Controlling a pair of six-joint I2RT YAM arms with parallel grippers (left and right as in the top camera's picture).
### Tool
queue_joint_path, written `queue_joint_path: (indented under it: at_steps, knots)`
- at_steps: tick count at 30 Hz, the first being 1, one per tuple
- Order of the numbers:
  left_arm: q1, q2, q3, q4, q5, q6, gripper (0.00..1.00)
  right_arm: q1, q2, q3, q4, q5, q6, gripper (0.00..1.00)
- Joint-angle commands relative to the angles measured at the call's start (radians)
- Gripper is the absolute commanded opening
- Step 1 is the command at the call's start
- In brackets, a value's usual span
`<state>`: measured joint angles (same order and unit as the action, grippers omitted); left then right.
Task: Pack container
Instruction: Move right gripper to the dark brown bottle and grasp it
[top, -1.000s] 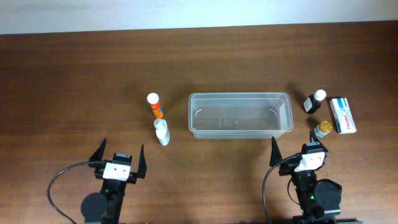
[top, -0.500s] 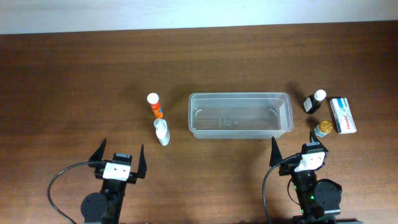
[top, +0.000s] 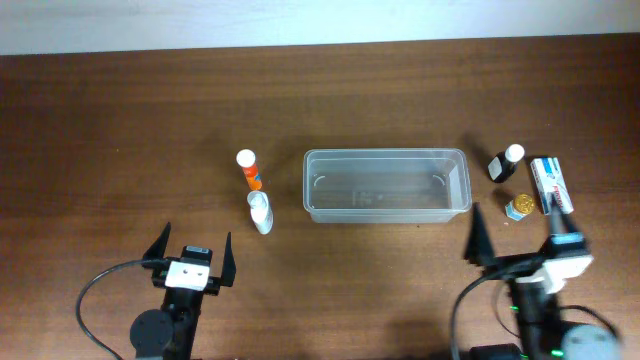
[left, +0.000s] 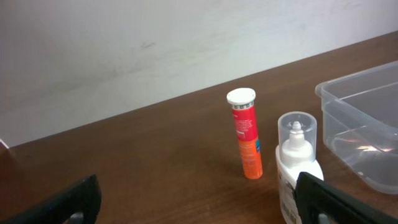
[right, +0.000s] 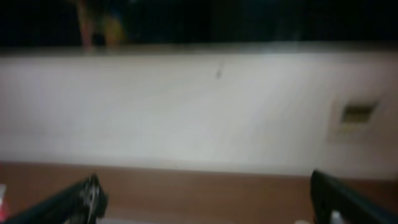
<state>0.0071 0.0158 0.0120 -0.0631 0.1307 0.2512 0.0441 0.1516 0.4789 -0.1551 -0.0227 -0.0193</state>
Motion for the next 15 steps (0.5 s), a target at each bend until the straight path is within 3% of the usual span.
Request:
queue_joint_path:
  at_steps: [1, 2, 6, 10, 15]
  knots:
    - [0.002, -0.009, -0.003, -0.005, 0.01, 0.012, 0.99, 0.007, 0.295, 0.38, -0.179, 0.157, -0.16, 0.99]
    - [0.002, -0.009, -0.003, -0.005, 0.01, 0.012, 0.99, 0.007, 0.325, 0.414, -0.204, 0.164, -0.163, 0.99]
    - [0.002, -0.009, -0.003, -0.005, 0.01, 0.012, 0.99, -0.05, 0.802, 0.94, -0.622, 0.213, -0.164, 0.99]
    - [0.002, -0.009, -0.003, -0.005, 0.011, 0.012, 0.99, -0.187, 1.124, 1.31, -0.943, 0.097, -0.167, 0.99]
    - [0.002, -0.009, -0.003, -0.005, 0.01, 0.012, 0.99, -0.346, 1.468, 1.62, -1.238, -0.056, -0.162, 0.98]
